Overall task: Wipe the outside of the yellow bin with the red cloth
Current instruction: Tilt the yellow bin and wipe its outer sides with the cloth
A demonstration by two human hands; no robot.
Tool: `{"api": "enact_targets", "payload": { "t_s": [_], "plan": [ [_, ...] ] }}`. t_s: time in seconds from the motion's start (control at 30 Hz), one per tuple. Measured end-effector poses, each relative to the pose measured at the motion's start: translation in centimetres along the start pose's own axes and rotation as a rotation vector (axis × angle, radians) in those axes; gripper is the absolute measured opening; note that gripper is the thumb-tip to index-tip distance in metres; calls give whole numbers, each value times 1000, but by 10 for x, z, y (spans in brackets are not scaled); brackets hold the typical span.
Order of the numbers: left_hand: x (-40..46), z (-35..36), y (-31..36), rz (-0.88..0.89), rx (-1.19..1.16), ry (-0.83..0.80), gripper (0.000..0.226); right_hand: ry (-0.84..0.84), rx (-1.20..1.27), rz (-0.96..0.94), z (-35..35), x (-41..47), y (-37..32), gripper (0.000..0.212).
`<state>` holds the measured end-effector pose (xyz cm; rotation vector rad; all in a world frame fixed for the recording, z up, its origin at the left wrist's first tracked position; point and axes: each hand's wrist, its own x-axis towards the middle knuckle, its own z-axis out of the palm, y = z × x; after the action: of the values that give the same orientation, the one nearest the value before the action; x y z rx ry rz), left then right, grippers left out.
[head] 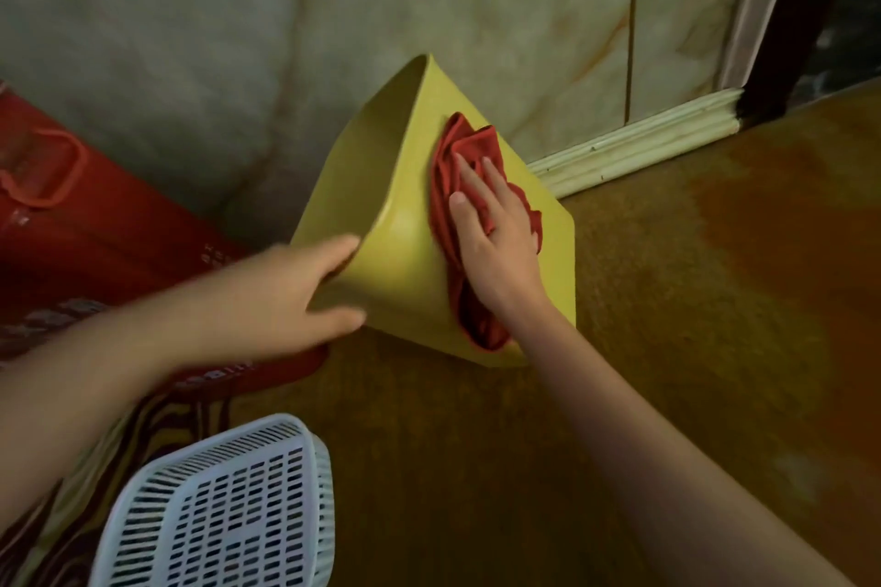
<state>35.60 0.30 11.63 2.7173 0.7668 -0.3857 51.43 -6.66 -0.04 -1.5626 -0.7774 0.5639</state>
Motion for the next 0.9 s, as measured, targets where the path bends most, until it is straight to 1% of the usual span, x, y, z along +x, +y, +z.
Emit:
{"api": "enact_targets", "payload": {
  "t_s": [0.03,0.07,0.1,0.2,0.27,0.37,0.47,0.53,0.57,0.63,0.73,0.77,0.83,0.9],
  "plan": [
    [-8,7,-6,70,186,80,14,26,19,34,-1,4,1,40],
    [-11,12,-9,131,249,135,15,58,37,66,-1,5,-1,41],
    [-10,13,-7,162,223,162,15,92,51,96,1,4,-5,42],
    [4,10,7,177,155,186,13,172,119,149,0,-4,-18,51],
    [9,4,18,191,60,250,13,182,180,118,-5,-11,-25,54],
    [10,-10,41,219,-60,313,17,247,226,35,-14,-18,-26,48],
    [17,-12,64,270,-30,284,15,326,223,-51,-26,-22,-4,42],
    [26,-10,77,274,17,297,17,346,227,-45,-33,-27,24,40],
    [32,-11,82,266,23,311,19,354,226,9,-36,-30,41,39],
    [45,-14,90,253,16,322,22,387,231,197,-40,-38,77,41],
    [67,-15,106,274,5,323,23,443,278,623,-44,-47,119,48],
    [73,-15,113,288,0,329,22,463,316,735,-44,-49,125,52],
    [81,-17,119,314,53,347,21,510,394,850,-43,-48,126,57],
    [80,-21,110,295,201,330,29,536,452,872,-40,-39,112,57]
  ]
}}
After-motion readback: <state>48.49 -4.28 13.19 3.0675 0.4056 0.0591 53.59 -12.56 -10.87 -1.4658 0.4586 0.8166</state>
